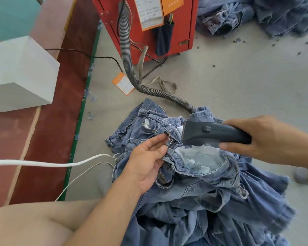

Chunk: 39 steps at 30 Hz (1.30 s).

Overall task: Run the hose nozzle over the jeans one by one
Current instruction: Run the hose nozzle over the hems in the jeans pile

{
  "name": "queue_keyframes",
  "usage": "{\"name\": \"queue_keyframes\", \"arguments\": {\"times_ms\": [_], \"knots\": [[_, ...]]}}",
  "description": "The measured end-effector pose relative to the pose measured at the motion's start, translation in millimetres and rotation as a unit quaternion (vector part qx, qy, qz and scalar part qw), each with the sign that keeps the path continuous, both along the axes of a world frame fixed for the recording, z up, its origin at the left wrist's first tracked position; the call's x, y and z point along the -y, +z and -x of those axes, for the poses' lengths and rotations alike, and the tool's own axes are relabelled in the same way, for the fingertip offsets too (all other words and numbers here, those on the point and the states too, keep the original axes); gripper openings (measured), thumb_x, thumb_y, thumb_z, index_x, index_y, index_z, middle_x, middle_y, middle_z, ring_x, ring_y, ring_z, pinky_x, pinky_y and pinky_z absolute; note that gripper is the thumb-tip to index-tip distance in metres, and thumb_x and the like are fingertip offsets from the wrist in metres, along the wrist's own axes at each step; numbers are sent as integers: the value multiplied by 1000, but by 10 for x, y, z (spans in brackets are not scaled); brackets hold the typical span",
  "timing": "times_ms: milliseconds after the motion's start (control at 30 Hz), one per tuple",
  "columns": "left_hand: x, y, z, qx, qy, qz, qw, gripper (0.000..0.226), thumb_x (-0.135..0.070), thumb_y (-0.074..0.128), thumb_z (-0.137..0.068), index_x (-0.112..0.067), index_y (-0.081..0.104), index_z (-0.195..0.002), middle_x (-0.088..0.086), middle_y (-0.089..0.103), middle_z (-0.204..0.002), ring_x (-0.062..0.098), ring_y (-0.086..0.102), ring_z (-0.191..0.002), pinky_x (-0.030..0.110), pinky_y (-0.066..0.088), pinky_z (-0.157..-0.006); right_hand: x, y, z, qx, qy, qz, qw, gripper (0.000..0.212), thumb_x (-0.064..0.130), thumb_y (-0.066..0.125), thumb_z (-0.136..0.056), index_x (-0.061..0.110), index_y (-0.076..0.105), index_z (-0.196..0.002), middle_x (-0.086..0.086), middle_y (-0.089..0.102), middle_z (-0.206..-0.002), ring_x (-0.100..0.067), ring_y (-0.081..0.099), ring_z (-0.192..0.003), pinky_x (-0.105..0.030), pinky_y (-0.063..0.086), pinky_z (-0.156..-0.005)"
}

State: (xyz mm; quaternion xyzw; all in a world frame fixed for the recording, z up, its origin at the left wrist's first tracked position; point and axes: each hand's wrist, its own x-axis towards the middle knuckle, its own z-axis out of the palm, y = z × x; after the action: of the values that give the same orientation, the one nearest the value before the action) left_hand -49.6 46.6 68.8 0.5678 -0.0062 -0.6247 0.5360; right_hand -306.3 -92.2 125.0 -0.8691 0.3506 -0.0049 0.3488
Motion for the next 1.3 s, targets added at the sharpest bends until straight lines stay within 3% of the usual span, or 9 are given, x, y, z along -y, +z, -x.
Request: {"name": "queue_keyframes", "arguments": {"times_ms": [133,267,500,700,800,900,1033,1133,1300], "knots": [[-26,-17,-20,-17,1,-10,1000,39,21,53,-92,-7,72,-111,9,79,-104,15,76,-91,24,62,-76,3,-79,-207,-20,21,-16,999,46,79,50,-80,41,64,-101,26,67,-80,-3,64,-66,-19,48,-61],[-47,-28,-54,-18,-9,-17,1000,43,24,49,-92,-8,71,-111,6,79,-103,16,74,-98,28,59,-91,36,-70,-369,52,-51,-16,997,33,65,59,-85,39,63,-104,33,65,-79,3,63,-60,-13,47,-55],[-21,0,-47,7,-31,-2,1000,43,22,51,-92,-11,72,-111,3,80,-105,10,76,-93,20,59,-73,91,123,-193,27,-37,-31,998,21,65,63,-84,50,63,-99,19,69,-72,-4,64,-55,-19,49,-57],[-12,15,51,51,-63,5,997,48,20,54,-93,-21,75,-109,-5,79,-105,5,72,-96,20,58,-82,-103,39,-406,-16,-18,41,999,50,67,54,-84,38,64,-124,15,66,-69,4,63,-69,-23,51,-57],[-7,32,83,55,-71,13,996,48,19,53,-94,-22,76,-107,-4,79,-106,7,73,-95,20,58,-81,-78,70,-387,18,-95,65,993,52,67,56,-84,32,65,-122,20,58,-63,17,59,-68,-11,45,-50],[20,38,84,42,-63,18,997,50,20,51,-95,-21,75,-109,-2,79,-110,8,74,-94,21,59,-81,-70,176,-247,11,-81,42,996,56,78,49,-77,40,66,-114,19,66,-68,11,61,-71,-7,45,-63],[33,33,86,35,-73,22,996,54,21,47,-96,-22,73,-115,-3,77,-117,6,71,-100,21,54,-87,-175,164,-233,-70,-22,57,996,42,72,54,-83,45,64,-113,18,64,-66,8,61,-75,-17,47,-55],[18,16,86,28,-76,19,997,55,21,47,-95,-22,73,-116,-4,77,-116,1,72,-95,18,56,-78,-208,93,-395,-38,-58,71,995,42,67,53,-85,44,61,-120,17,63,-66,-1,60,-57,-28,53,-58],[31,7,29,24,-67,26,997,54,22,47,-94,-21,75,-112,-3,78,-115,5,73,-95,19,58,-75,-86,174,-318,9,-97,34,995,21,60,62,-85,49,60,-103,27,66,-74,1,63,-61,-17,40,-48]]}}
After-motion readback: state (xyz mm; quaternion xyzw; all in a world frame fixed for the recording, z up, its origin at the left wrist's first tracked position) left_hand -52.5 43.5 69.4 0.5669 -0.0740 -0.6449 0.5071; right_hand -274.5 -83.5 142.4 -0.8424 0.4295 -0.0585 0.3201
